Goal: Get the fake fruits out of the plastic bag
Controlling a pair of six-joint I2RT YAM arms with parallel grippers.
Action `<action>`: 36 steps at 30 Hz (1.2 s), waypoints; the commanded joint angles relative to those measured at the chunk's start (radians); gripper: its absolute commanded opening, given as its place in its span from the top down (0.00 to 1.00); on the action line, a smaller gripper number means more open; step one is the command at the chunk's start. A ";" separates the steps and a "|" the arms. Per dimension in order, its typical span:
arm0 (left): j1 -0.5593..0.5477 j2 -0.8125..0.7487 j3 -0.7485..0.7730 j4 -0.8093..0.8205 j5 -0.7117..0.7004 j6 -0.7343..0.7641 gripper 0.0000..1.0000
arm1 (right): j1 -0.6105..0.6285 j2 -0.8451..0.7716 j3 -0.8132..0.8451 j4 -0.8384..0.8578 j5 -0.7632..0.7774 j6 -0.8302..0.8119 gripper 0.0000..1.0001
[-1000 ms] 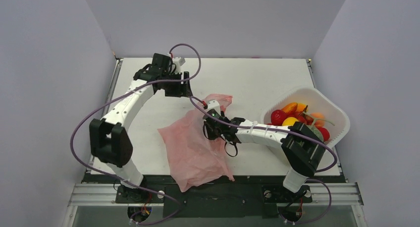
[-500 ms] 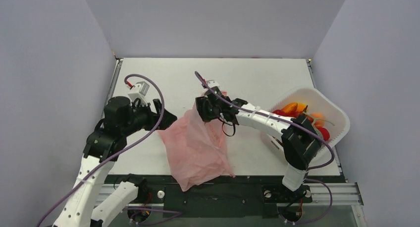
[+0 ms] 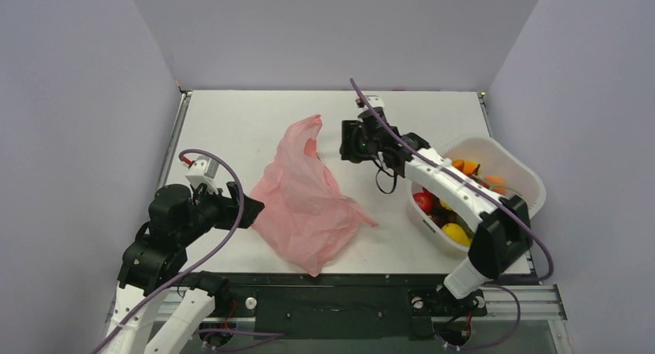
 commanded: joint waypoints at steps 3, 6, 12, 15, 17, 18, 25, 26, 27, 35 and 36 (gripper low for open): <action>-0.001 -0.064 -0.091 0.079 -0.005 0.020 0.27 | -0.025 -0.416 -0.209 -0.171 0.331 -0.114 0.91; -0.001 -0.087 -0.130 0.103 0.007 0.020 0.27 | -0.055 -0.614 -0.321 -0.181 0.455 -0.097 0.91; -0.001 -0.107 -0.159 0.130 0.021 0.021 0.26 | -0.195 -0.835 -0.491 -0.179 0.513 -0.044 0.85; -0.002 -0.103 -0.162 0.131 0.028 0.023 0.26 | -0.286 -0.840 -0.516 -0.203 0.436 -0.016 0.84; -0.002 -0.100 -0.163 0.131 0.033 0.023 0.26 | -0.304 -0.833 -0.534 -0.215 0.345 0.001 0.82; -0.002 -0.103 -0.164 0.130 0.035 0.024 0.26 | -0.306 -0.831 -0.539 -0.220 0.332 0.009 0.78; -0.007 -0.128 -0.165 0.134 0.051 0.024 0.26 | -0.307 -0.859 -0.574 -0.231 0.326 0.027 0.44; -0.009 -0.128 -0.161 0.132 0.053 0.024 0.26 | -0.307 -0.861 -0.575 -0.234 0.329 0.028 0.39; -0.009 -0.128 -0.153 0.125 0.054 0.024 0.27 | -0.307 -0.868 -0.575 -0.239 0.336 0.029 0.37; -0.010 -0.129 -0.050 0.117 0.069 -0.048 0.26 | -0.307 -0.897 -0.555 -0.261 0.339 0.023 0.25; -0.010 -0.125 -0.032 0.117 0.070 -0.053 0.26 | -0.306 -0.898 -0.546 -0.264 0.340 0.019 0.25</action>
